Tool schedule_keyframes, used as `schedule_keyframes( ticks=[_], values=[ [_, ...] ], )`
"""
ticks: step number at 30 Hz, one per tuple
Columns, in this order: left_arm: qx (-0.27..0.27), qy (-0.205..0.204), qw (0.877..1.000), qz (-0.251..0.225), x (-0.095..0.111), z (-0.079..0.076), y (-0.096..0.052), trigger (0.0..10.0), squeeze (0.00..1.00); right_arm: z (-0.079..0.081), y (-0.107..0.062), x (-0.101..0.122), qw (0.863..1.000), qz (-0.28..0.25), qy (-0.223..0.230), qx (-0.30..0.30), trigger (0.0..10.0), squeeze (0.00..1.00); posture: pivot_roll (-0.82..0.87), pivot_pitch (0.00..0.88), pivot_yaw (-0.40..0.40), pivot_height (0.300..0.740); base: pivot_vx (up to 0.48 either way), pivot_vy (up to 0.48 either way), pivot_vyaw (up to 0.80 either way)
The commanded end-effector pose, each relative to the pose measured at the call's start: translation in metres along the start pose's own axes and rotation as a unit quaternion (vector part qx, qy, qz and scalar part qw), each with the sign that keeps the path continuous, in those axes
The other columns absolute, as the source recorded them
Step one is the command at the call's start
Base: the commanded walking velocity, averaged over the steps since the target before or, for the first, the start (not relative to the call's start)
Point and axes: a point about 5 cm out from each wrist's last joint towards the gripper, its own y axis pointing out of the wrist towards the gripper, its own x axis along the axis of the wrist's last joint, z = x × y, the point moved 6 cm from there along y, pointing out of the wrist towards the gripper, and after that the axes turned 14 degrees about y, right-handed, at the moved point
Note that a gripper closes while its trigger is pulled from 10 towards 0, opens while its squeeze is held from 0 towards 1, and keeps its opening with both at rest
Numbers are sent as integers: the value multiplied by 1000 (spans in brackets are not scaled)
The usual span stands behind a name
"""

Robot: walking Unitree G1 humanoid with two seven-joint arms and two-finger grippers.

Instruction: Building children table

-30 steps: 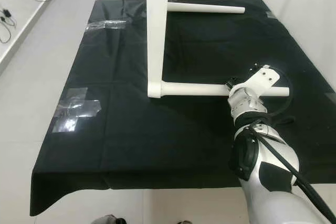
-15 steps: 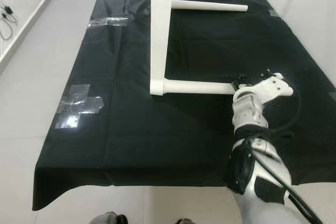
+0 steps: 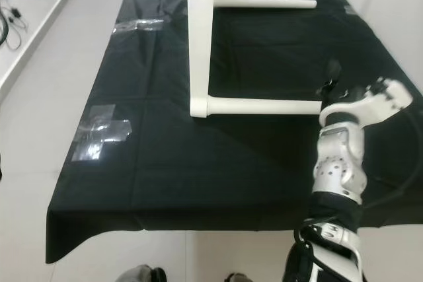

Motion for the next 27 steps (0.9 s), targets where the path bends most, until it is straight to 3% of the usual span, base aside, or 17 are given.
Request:
schedule_keyframes(
  ticks=[1, 4, 8, 9, 11, 12, 13, 14, 16, 17, 19, 20, 21, 23, 24, 25, 27],
  values=[
    [-5, -2, 1000, -10, 3, -6, -3, 10000, 0, -5, -6, -4, 999, 13, -35, -10, 10000, 0, 51, 141, 26, 740, 0, 0, 0],
    [-1, -14, 1000, -12, -7, -14, -6, 10000, 0, -14, -12, -4, 997, 15, -66, -30, 10000, 0, 39, 139, 24, 740, 0, 0, 0],
    [30, -21, 999, -17, -16, -15, -11, 10000, 0, -1, -18, -13, 996, 34, -84, 4, 10000, 0, 32, 136, 26, 740, 0, 0, 0],
    [62, -22, 998, -14, -25, -13, -14, 10000, 0, 11, -23, -23, 992, 50, -109, 36, 10000, 0, 33, 132, 26, 740, 0, 0, 0],
    [62, -22, 998, -14, -25, -13, -14, 10000, 0, 11, -23, -23, 992, 50, -109, 36, 10000, 0, 33, 132, 26, 740, 0, 0, 0],
    [104, -23, 994, -2, -41, -11, -19, 10000, 0, 25, -32, -38, 985, 72, -136, 72, 10000, 0, 31, 131, 24, 740, 0, 0, 0],
    [104, -23, 994, -2, -41, -11, -19, 10000, 0, 25, -32, -38, 985, 72, -136, 72, 10000, 0, 31, 131, 24, 740, 0, 0, 0],
    [155, -32, 987, 18, -66, -13, -26, 10000, 0, 38, -43, -58, 976, 97, -164, 106, 10000, 0, 33, 128, 21, 740, 0, 0, 0],
    [229, -64, 970, 55, -112, -36, -39, 10000, 0, 57, -65, -90, 959, 136, -192, 158, 10000, 0, 28, 120, 20, 740, 0, 0, 0],
    [245, -71, 964, 68, -123, -49, -43, 10000, 0, 62, -72, -98, 954, 145, -201, 171, 10000, 0, 28, 120, 20, 740, 0, 0, 0],
    [245, -71, 964, 68, -123, -49, -43, 10000, 0, 62, -72, -98, 954, 145, -201, 171, 10000, 0, 28, 120, 20, 740, 0, 0, 0],
    [265, -89, 957, 75, -133, -59, -45, 10000, 0, 67, -78, -106, 948, 153, -210, 186, 10000, 0, 28, 115, 15, 740, 0, 0, 0],
    [265, -89, 957, 75, -133, -59, -45, 10000, 0, 67, -78, -106, 948, 153, -210, 186, 10000, 0, 28, 115, 15, 740, 0, 0, 0],
    [309, -114, 940, 92, -152, -75, -52, 10000, 0, 69, -84, -119, 935, 161, -241, 205, 10000, 0, 40, 107, 8, 740, 0, 0, 0],
    [309, -114, 940, 92, -152, -75, -52, 10000, 0, 69, -84, -119, 935, 161, -241, 205, 10000, 0, 40, 107, 8, 740, 0, 0, 0],
    [330, -123, 930, 104, -161, -83, -58, 10000, 0, 69, -85, -123, 931, 165, -250, 210, 10000, 0, 41, 105, 6, 740, 0, 0, 0],
    [347, -127, 922, 115, -167, -90, -64, 10000, 0, 68, -86, -124, 929, 167, -254, 211, 10000, 0, 41, 105, 6, 740, 0, 0, 0]
  ],
)
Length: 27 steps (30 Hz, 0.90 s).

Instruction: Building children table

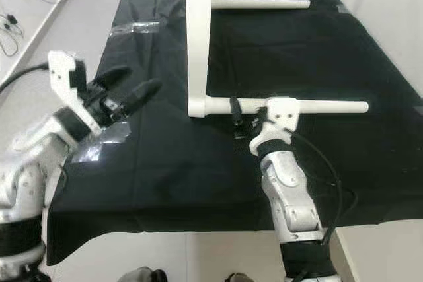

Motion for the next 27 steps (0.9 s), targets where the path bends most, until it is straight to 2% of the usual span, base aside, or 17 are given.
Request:
schedule_keyframes(
  ticks=[1, 3, 6, 9, 11, 12, 13, 15, 17, 19, 27],
  values=[
    [33, 19, 999, 15, -8, 5, -10, 10000, 0, 1, -3, -8, 1000, 13, -8, 5, 10000, 0, 37, 100, 6, 740, 0, 0, 0],
    [56, 37, 997, 35, -20, 5, -22, 10000, 0, 4, -6, -11, 1000, 19, -17, 16, 10000, 0, 29, 99, 6, 740, 0, 0, 0],
    [62, 46, 996, 44, -24, 5, -26, 10000, 0, 6, -8, -12, 999, 22, -21, 22, 10000, 0, 29, 99, 6, 740, 0, 0, 0],
    [112, 69, 989, 63, -31, 8, -52, 10000, 0, 20, -29, -23, 996, 42, -42, 60, 10000, 0, 18, 106, 5, 740, 0, 0, 0],
    [112, 69, 989, 63, -31, 8, -52, 10000, 0, 20, -29, -23, 996, 42, -42, 60, 10000, 0, 18, 106, 5, 740, 0, 0, 0],
    [124, 75, 987, 69, -33, 6, -59, 10000, 0, 23, -35, -26, 996, 50, -42, 68, 10000, 0, 12, 109, 1, 740, 0, 0, 0],
    [130, 88, 984, 79, -41, -5, -71, 10000, 0, 30, -46, -31, 993, 60, -48, 84, 10000, 0, 8, 109, -2, 740, 0, 0, 0],
    [130, 88, 984, 79, -41, -5, -71, 10000, 0, 30, -46, -31, 993, 60, -48, 84, 10000, 0, 8, 109, -2, 740, 0, 0, 0],
    [129, 103, 983, 82, -46, -14, -75, 10000, 0, 35, -51, -33, 992, 64, -57, 95, 10000, 0, 1, 112, -7, 740, 0, 0, 0],
    [130, 107, 983, 80, -47, -16, -75, 10000, 0, 37, -51, -35, 991, 68, -59, 103, 10000, 0, 0, 111, -10, 740, 0, 0, 0],
    [125, 109, 984, 60, -45, -19, -66, 10000, 0, 37, -42, -41, 989, 83, -39, 115, 10000, 0, -2, 107, -24, 740, 0, 0, 0]
  ],
)
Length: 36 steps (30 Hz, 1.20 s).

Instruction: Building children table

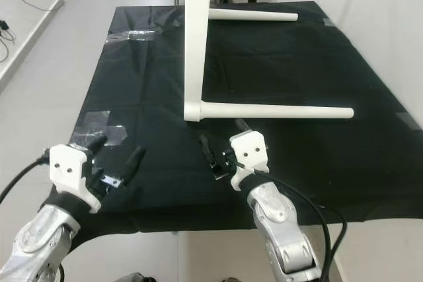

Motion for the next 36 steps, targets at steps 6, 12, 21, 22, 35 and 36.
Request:
schedule_keyframes(
  ticks=[6, 12, 21, 22, 35, 36],
  values=[
    [14, 5, 1000, 18, -9, 0, 2, 10000, 0, 0, -1, -8, 1000, 19, 11, 3, 10000, 0, -1, 107, -28, 740, 0, -372, 0],
    [19, 1, 1000, 12, -10, 0, 2, 10000, 0, 0, 0, -8, 1000, 19, 11, 6, 10000, 0, -4, 108, -27, 740, 0, -464, 0],
    [17, -10, 1000, 9, -9, -1, 4, 10000, 0, -1, 1, -8, 1000, 19, 12, 5, 10000, 0, -5, 110, -28, 740, 0, -396, 0],
    [16, -14, 1000, 8, -9, -1, 4, 10000, 0, -1, 1, -8, 1000, 20, 13, 6, 10000, 0, -5, 110, -28, 740, 0, 0, 0],
    [14, -18, 1000, 7, -8, -3, 5, 10000, 0, -2, 1, -8, 1000, 21, 12, 6, 10000, 0, -4, 113, -34, 740, 0, 0, 0],
    [14, -18, 1000, 7, -8, -3, 5, 10000, 0, -3, 1, -8, 1000, 21, 12, 6, 10000, 0, -4, 113, -34, 740, 0, 0, 0]
  ],
)
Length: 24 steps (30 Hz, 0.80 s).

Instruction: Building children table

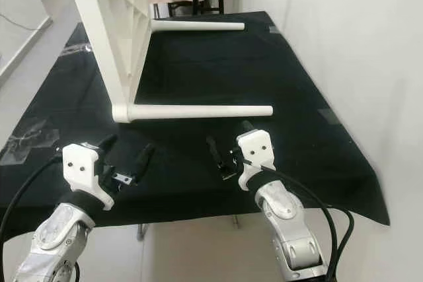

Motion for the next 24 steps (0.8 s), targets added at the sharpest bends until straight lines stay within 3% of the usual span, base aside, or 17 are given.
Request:
schedule_keyframes(
  ticks=[1, 24],
  values=[
    [2, -4, 1000, 8, -4, 2, -2, 10000, 0, 4, 1, -2, 1000, 4, 4, 6, 10000, 0, -4, 113, -34, 740, 0, 0, 0],
    [-15, -16, 1000, 17, -8, -1, 0, 10000, 0, 3, 3, -2, 1000, 3, 9, 5, 10000, 0, -3, 115, -32, 740, 0, 0, 0]
  ],
)
